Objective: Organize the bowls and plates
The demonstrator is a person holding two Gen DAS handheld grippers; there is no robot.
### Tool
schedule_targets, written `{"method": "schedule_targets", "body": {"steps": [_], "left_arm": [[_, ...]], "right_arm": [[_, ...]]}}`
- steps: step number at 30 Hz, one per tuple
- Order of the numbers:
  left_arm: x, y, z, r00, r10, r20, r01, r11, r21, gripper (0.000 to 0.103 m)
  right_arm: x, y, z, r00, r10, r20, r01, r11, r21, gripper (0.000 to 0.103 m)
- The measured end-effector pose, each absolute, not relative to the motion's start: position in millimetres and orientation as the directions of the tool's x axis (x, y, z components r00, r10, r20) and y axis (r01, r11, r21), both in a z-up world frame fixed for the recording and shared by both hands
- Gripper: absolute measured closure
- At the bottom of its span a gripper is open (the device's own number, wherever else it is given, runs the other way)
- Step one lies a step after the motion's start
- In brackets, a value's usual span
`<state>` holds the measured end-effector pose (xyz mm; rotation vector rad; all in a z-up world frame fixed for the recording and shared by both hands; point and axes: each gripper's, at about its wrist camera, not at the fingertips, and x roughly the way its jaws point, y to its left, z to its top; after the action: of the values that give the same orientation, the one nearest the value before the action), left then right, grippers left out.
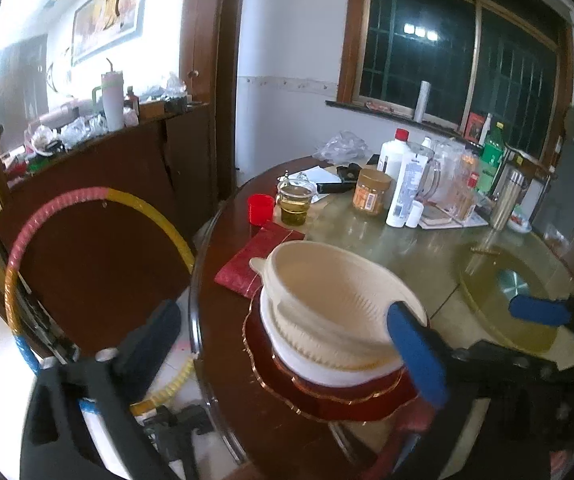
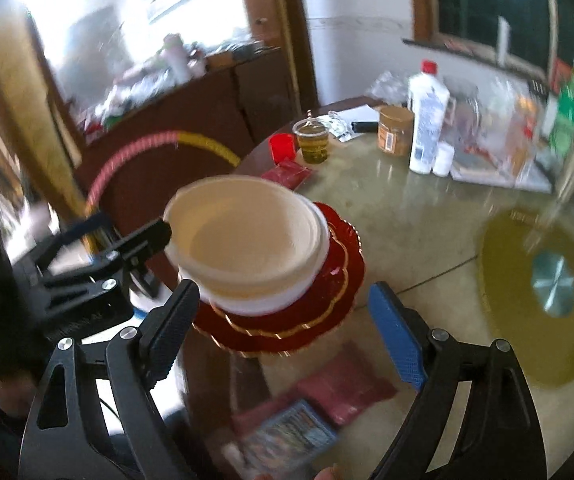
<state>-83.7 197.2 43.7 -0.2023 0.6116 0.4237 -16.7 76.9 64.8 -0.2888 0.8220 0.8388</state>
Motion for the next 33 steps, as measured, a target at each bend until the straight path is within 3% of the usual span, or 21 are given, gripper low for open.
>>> {"method": "schedule_targets", "body": {"steps": [9,18,33], "left_arm": [[-97.0,198.3,35.4,0.715,0.360,-0.600,-0.458,0.889,-0.012,0.000],[-95.1,197.8,22.8,0.696,0.282,-0.661,-0.411,0.911,-0.044,0.000],[-92.6,197.8,17.3,0.725,0.168,-0.668,-0.337,0.932,-0.131,0.000]], "right_arm": [[-36.9,72.5,50.1,0.405,0.509,-0.760,-0.775,0.632,0.011,0.016],[-47.4,79.5,43.3,0.417,0.472,-0.777,-0.778,0.627,-0.037,0.016],[-46.9,87.0,35.7,0.418,0.439,-0.795,-0.767,0.639,-0.051,0.016]]}}
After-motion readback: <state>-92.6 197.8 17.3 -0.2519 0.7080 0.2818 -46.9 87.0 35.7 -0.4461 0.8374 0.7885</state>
